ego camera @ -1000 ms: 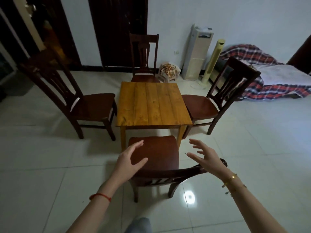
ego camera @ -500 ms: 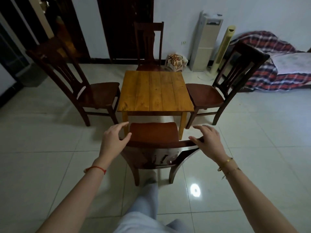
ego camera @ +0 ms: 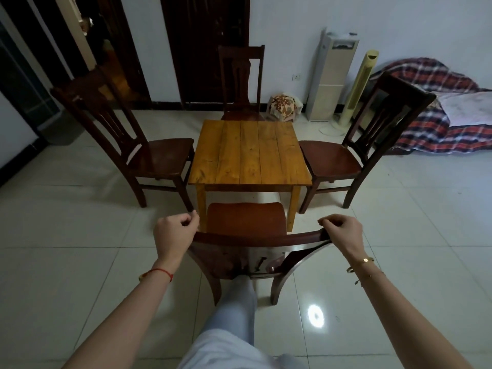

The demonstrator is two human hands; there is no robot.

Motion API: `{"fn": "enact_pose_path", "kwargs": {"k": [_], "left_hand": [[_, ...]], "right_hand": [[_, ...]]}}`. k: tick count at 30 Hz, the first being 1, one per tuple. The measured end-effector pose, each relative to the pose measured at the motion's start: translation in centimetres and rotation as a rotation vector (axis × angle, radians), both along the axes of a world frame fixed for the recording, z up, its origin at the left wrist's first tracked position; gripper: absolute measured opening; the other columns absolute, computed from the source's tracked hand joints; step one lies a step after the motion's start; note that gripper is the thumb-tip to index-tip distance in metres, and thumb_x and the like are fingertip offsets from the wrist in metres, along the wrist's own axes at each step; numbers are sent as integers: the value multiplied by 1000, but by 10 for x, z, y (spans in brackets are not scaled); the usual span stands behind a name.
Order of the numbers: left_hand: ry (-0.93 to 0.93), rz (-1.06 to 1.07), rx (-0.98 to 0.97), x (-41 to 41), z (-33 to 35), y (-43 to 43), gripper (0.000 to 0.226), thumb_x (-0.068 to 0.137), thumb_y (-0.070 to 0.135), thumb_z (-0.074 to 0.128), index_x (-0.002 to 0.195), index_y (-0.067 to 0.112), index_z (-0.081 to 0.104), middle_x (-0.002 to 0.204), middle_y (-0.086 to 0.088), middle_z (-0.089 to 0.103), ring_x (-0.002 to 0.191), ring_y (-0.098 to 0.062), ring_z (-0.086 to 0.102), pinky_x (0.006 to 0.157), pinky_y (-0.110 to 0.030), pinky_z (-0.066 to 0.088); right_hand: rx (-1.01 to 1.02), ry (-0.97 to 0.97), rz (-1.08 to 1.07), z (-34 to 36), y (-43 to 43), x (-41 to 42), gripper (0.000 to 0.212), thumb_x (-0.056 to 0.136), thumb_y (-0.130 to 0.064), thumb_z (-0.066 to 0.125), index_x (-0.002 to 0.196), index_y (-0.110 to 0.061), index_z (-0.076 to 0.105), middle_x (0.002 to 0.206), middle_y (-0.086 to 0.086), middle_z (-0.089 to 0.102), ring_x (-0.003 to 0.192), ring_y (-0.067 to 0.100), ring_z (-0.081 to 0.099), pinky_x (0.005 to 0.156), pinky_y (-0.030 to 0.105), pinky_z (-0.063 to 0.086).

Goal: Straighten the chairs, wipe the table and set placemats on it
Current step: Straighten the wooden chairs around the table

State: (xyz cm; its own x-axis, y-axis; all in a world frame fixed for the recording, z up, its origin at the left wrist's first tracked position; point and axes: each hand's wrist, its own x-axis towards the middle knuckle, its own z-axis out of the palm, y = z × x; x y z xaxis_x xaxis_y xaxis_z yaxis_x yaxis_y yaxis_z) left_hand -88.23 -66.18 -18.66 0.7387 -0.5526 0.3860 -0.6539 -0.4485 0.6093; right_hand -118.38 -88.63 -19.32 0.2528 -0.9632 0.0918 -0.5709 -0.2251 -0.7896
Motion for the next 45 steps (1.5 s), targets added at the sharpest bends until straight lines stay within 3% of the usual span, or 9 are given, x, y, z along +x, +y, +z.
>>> {"fn": "enact_pose_path", "kwargs": {"k": [7,15,20,25,29,31,34,40,45], "left_hand": [[-53,-38,-66,9,-8,-4,37,87,8,67,50,9,68,42,0,59,37,-14,55,38,-36,45],[-38,-62,-101,21,-10,-38,39,88,7,66,49,11,66,44,7,60,41,-3,57,39,-35,48],[-92,-61,-62,26,-22,-42,46,91,23,56,46,14,60,41,1,55,36,-15,51,37,-40,43],[-56,-59,60,27,-9,-42,50,91,46,57,49,19,63,42,7,55,39,-9,51,36,-33,41],[35,-146,130,30,17,-46,19,84,52,71,85,33,73,70,20,69,67,5,62,52,-15,44],[173,-261,145,34,26,-50,36,84,56,68,113,35,68,96,23,70,94,4,63,77,-18,50],[358,-405,103,22,45,-57,63,84,58,65,140,32,51,131,17,59,125,-1,49,108,-31,39],[504,-662,137,-38,94,-96,87,82,63,65,153,46,19,162,17,19,146,-3,18,118,-34,22],[428,-818,149,-79,126,-159,97,74,76,63,153,50,13,163,19,14,149,-5,13,121,-40,21]], "right_hand": [[-24,-29,-19,-7,-6,4,15,86,-8,63,82,-7,78,78,2,73,76,11,66,75,25,55],[-44,-37,-59,-3,-23,5,18,85,-6,62,79,-7,79,77,1,74,77,13,68,71,17,48],[-22,18,-14,3,-31,6,17,88,-8,61,82,-9,77,78,-1,74,79,11,68,69,12,47],[-22,146,74,10,-33,0,15,91,-28,65,99,-17,72,87,-3,75,80,11,70,69,17,51],[-144,209,183,25,-35,5,39,86,-45,68,113,-17,68,105,-7,69,94,9,66,85,28,53],[-139,187,261,34,-36,10,42,84,-45,69,116,-18,66,110,-8,68,104,9,62,92,28,50],[-92,173,358,47,-37,12,49,82,-54,65,120,-22,65,116,-9,67,108,9,61,94,33,52],[-26,100,444,87,-43,-15,72,74,-66,65,136,-32,52,128,-15,59,119,-1,51,98,18,40],[-20,94,449,115,-69,-61,87,74,-64,66,148,-34,33,145,-18,40,132,-3,36,107,20,31]]}}
